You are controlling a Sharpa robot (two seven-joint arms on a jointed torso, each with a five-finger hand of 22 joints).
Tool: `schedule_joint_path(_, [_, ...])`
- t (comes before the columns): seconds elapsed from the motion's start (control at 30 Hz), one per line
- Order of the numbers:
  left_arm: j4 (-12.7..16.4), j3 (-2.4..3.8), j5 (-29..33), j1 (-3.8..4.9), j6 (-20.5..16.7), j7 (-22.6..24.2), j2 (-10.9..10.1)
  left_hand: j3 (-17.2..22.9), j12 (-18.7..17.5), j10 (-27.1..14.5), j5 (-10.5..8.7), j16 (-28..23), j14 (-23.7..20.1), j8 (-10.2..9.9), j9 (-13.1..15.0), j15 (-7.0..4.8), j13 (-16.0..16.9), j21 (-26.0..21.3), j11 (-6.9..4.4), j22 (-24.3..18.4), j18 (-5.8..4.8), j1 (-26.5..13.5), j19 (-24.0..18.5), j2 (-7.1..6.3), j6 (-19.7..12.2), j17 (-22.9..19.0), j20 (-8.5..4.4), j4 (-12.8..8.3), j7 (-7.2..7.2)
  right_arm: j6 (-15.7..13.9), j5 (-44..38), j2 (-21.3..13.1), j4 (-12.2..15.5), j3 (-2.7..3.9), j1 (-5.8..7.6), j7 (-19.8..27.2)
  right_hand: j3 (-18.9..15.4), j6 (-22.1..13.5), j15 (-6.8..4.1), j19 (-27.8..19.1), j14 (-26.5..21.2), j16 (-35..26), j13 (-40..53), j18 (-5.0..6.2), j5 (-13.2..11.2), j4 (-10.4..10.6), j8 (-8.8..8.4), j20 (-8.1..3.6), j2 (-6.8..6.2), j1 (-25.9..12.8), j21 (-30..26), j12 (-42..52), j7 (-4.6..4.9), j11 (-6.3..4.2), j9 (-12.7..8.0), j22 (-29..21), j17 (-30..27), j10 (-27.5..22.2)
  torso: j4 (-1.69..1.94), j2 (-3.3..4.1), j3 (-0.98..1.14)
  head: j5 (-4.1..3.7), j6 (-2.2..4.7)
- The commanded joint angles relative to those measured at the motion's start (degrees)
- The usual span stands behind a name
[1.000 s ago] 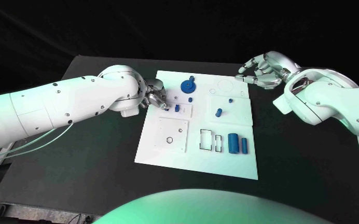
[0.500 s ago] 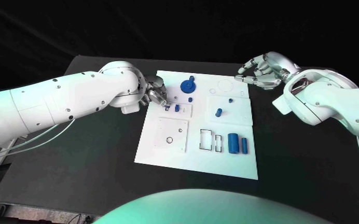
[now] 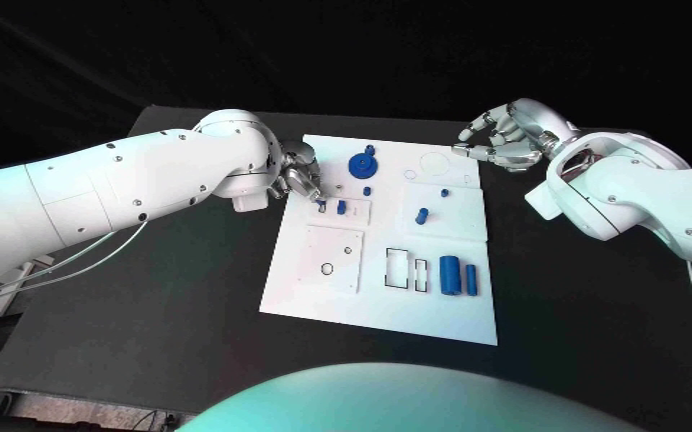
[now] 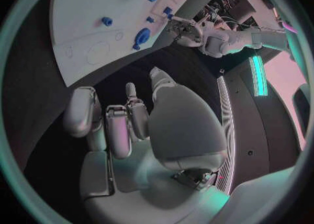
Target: Assemble the parts on the task board
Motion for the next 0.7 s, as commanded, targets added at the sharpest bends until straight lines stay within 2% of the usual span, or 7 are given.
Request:
schedule_joint_path(0.03, [-0.24, 0.03, 1.19, 0.24, 4.87, 0.11, -0.02, 9.73, -0.33, -0.25, 0.43, 0.15, 4.94, 0.39, 0.29, -0.34, 0.01, 0.10, 0.17, 0.08, -0.93, 0.37, 0.15, -0.37, 0.76, 10.91, 0.06, -10.07, -0.37, 0.75, -0.47, 0.02, 0.00, 0.01, -0.03, -0.06, -0.19, -0.44, -0.10, -0.21, 3.80, -0.26, 2.94, 0.92, 0.23, -0.04, 0.29, -0.01, 0.14, -0.28, -0.23, -0.27, 0.01, -0.18, 0.04, -0.07, 5.85, -0.30, 0.03, -0.01, -0.01, -0.04, 0.00])
schedule_joint_path(0.13, [-0.61, 0.03, 1.81, 0.70, 7.07, 0.09, 0.02, 9.84, -0.39, -0.25, 0.63, 0.14, 4.94, 0.43, 0.35, -0.34, -0.07, 0.08, 0.16, 0.03, -0.92, 0.35, 0.11, -0.54, 0.85, 10.89, 0.06, -10.24, -0.37, 0.75, -0.47, 0.03, -0.01, 0.01, -0.03, -0.06, -0.19, -0.44, -0.10, -0.21, 3.80, -0.26, 2.94, 0.92, 0.23, -0.04, 0.29, -0.01, 0.14, -0.28, -0.23, -0.27, 0.01, -0.18, 0.04, -0.07, 5.85, -0.30, 0.01, -0.02, -0.03, 0.00, -0.01])
schedule_joint_path(0.23, [-1.26, 0.03, 2.55, 1.63, 10.11, 0.13, 0.26, 9.88, -0.45, -0.28, 0.69, 0.14, 4.94, 0.44, 0.37, -0.33, -0.15, 0.07, 0.16, -0.01, -0.91, 0.35, 0.08, -0.59, 0.88, 10.89, 0.06, -10.29, -0.37, 0.75, -0.47, 0.07, -0.03, 0.01, -0.03, -0.06, -0.19, -0.44, -0.10, -0.21, 3.80, -0.26, 2.94, 0.92, 0.23, -0.04, 0.29, -0.01, 0.14, -0.28, -0.23, -0.27, 0.01, -0.18, 0.04, -0.07, 5.85, -0.30, -0.04, 0.01, -0.02, 0.10, 0.01])
schedule_joint_path(0.4, [-2.82, 0.03, 3.34, 2.65, 12.83, 0.32, 1.25, 9.90, -0.51, -0.31, 0.74, 0.14, 4.94, 0.44, 0.39, -0.33, -0.24, 0.03, 0.16, -0.10, -0.89, 0.35, 0.03, -0.65, 0.91, 10.89, 0.07, -10.35, -0.38, 0.73, -0.47, 0.16, -0.07, 0.01, -0.03, -0.05, -0.19, -0.44, -0.10, -0.21, 3.80, -0.26, 2.94, 0.92, 0.23, -0.04, 0.29, -0.01, 0.14, -0.28, -0.23, -0.27, 0.01, -0.18, 0.04, -0.07, 5.85, -0.30, -0.03, -0.03, 0.00, 0.14, 0.01])
schedule_joint_path(0.7, [-5.02, -0.01, 3.85, 3.36, 15.10, 0.73, 3.27, 9.92, -0.40, -0.22, 0.78, 0.13, 4.93, 0.44, 0.41, -0.33, -0.07, 0.05, 0.16, -0.05, -0.91, 0.34, 0.05, -0.72, 0.94, 10.87, 0.07, -10.42, -0.37, 0.74, -0.47, 0.33, -0.14, 0.01, -0.03, -0.04, -0.19, -0.44, -0.10, -0.21, 3.80, -0.26, 2.94, 0.92, 0.23, -0.04, 0.29, -0.01, 0.14, -0.28, -0.23, -0.27, 0.01, -0.18, 0.04, -0.07, 5.85, -0.30, 0.01, 0.02, -0.01, 0.17, -0.01])
